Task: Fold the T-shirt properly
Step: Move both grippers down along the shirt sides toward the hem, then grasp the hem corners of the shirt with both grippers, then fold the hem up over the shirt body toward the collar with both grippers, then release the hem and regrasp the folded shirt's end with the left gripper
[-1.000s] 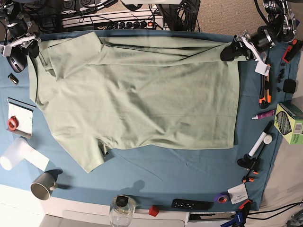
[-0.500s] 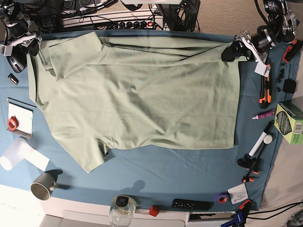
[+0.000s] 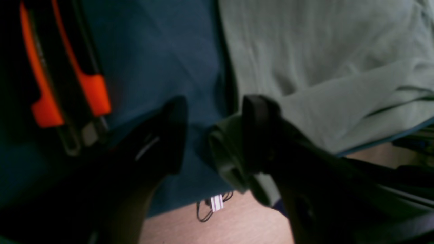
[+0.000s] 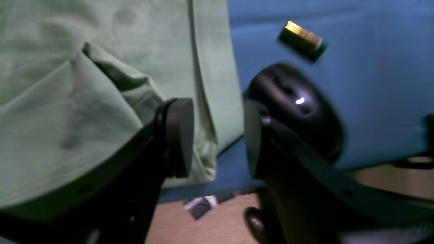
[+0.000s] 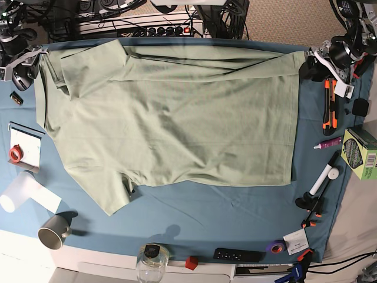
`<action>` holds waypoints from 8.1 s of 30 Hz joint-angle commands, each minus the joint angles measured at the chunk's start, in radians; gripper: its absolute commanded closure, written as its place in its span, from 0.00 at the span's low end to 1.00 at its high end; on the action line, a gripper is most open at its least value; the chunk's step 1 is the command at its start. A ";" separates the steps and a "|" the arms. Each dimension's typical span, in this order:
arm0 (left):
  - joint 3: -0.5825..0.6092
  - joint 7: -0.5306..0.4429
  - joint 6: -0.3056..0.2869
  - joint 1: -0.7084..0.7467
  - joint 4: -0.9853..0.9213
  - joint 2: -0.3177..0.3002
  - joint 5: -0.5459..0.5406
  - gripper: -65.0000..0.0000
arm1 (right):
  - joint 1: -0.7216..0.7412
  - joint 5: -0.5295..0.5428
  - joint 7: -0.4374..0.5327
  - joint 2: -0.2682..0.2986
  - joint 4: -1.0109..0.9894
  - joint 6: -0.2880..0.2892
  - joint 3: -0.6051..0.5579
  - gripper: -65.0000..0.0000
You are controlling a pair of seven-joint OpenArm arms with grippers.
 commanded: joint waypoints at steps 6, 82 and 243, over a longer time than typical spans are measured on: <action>-0.005 0.021 0.010 0.008 0.102 -0.012 0.044 0.56 | -0.005 -0.078 0.052 0.019 0.124 -0.060 0.010 0.62; 0.494 -0.289 0.028 -1.076 -1.127 0.004 0.216 1.00 | 0.923 -0.499 0.352 0.076 -0.697 -0.190 -0.471 0.48; 0.188 0.375 -0.172 -0.402 -0.426 -0.115 -0.563 1.00 | 0.023 -0.219 -0.130 0.166 0.082 -0.064 -0.430 1.00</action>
